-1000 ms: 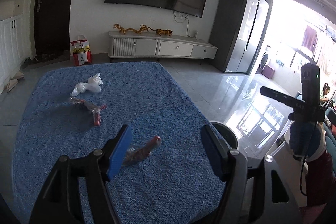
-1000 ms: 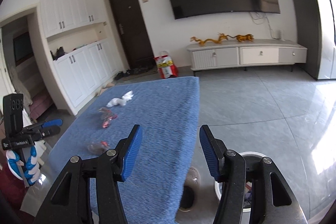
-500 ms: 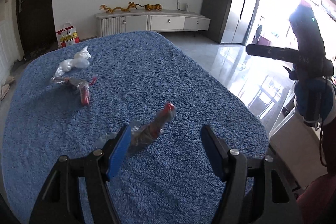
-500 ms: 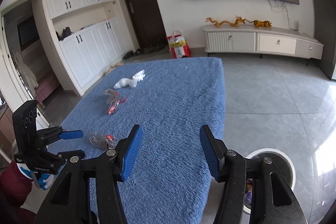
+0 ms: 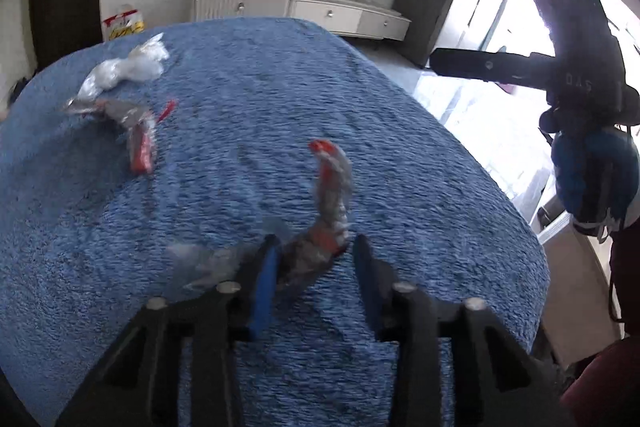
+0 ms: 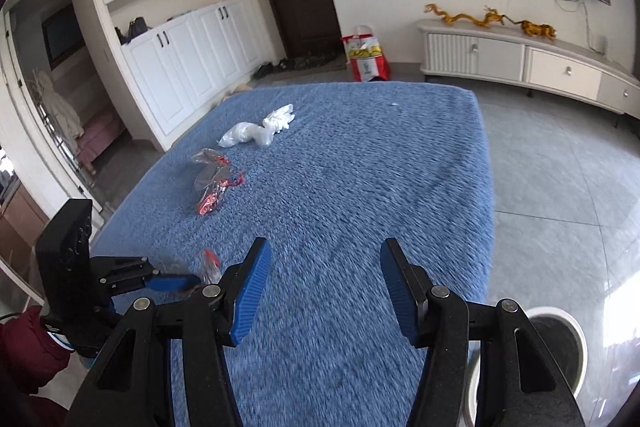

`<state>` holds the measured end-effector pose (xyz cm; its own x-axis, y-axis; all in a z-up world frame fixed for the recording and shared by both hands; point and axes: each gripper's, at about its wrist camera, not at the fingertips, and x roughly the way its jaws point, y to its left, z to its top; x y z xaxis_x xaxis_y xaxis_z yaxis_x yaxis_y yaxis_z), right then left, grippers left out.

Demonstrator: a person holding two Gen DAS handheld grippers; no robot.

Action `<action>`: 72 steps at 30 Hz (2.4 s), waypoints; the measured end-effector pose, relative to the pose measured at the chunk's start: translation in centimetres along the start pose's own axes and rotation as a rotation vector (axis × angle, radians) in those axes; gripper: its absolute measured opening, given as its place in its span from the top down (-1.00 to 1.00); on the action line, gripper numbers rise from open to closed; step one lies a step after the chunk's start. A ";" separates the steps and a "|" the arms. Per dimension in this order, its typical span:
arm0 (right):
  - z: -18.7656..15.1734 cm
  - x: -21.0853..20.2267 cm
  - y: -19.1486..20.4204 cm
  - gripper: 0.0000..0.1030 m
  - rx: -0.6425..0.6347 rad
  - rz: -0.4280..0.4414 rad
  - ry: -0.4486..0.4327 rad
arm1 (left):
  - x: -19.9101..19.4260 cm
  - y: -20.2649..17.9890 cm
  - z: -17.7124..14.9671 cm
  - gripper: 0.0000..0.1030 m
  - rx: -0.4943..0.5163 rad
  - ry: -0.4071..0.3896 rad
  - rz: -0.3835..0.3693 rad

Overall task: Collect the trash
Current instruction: 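Grasp a clear red-trimmed bag with the left gripper while the right grasps a white bag, then carry both bags over the white bin and open both grippers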

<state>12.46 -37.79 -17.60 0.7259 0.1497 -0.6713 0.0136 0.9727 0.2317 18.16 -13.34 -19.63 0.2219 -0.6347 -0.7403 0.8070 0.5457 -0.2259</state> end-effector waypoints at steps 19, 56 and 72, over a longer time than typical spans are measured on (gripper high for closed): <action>10.8 15.0 6.2 -0.09 -0.139 0.120 0.071 | -3.0 4.9 -1.7 0.73 -0.219 -0.154 -0.060; 9.1 8.7 5.9 0.80 -0.080 0.201 0.015 | -4.1 5.5 -2.8 0.76 -0.316 -0.166 0.014; -2.6 -8.9 -3.9 0.80 0.094 0.084 -0.174 | -9.1 -3.5 -0.1 0.79 -0.208 -0.197 0.074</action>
<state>4.19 -42.43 -14.36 0.8349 0.1886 -0.5170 0.0065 0.9360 0.3519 13.31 -9.42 -12.21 0.3940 -0.6721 -0.6269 0.6599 0.6817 -0.3161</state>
